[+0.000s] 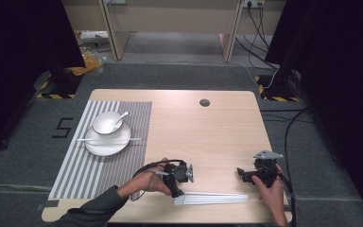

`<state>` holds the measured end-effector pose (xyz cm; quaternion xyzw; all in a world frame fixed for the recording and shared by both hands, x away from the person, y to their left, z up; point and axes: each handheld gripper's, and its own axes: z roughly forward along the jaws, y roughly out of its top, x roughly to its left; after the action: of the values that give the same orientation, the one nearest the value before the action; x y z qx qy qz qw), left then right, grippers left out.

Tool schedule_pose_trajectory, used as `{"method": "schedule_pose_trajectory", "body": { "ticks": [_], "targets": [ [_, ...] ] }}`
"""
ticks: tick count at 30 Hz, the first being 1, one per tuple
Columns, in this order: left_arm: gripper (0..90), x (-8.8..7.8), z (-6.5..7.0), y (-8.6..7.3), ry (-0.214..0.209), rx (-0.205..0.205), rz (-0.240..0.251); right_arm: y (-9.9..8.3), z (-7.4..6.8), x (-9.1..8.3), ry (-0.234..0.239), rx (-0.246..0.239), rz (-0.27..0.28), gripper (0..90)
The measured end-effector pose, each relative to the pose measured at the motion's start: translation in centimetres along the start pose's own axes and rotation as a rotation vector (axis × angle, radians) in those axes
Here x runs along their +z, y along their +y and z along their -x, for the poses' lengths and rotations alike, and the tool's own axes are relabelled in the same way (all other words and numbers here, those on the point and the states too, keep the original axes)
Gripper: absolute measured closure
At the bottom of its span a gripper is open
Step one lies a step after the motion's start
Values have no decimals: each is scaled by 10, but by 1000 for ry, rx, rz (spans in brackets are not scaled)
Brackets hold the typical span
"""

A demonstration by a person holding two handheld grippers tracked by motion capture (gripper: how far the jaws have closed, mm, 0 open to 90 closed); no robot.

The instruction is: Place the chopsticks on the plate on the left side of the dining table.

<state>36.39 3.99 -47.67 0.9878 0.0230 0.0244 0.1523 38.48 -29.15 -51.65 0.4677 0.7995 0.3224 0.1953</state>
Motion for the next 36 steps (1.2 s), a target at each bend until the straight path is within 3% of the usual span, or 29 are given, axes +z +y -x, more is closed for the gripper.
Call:
{"method": "schedule_pose_trajectory", "body": {
  "ticks": [5, 7, 9, 16, 25, 36],
  "targets": [
    [764, 1, 3, 2, -11, 60, 4, 0, 0, 0, 0, 0, 0, 3],
    [819, 1, 4, 2, -12, 74, 0, 0, 0, 0, 0, -1, 0, 3],
    [821, 0, 4, 0, -13, 90, -5, 0, 0, 0, 0, 0, 0, 3],
    [824, -6, 1, -18, -4, 89, -38, 0, 0, 0, 0, -1, 0, 3],
    [825, -17, -7, -53, 24, 37, -69, 0, 0, 0, 0, -1, 0, 2],
    [816, -24, -19, -75, 39, -4, -98, 0, 0, 0, 0, -1, 0, 3]
  ]
}}
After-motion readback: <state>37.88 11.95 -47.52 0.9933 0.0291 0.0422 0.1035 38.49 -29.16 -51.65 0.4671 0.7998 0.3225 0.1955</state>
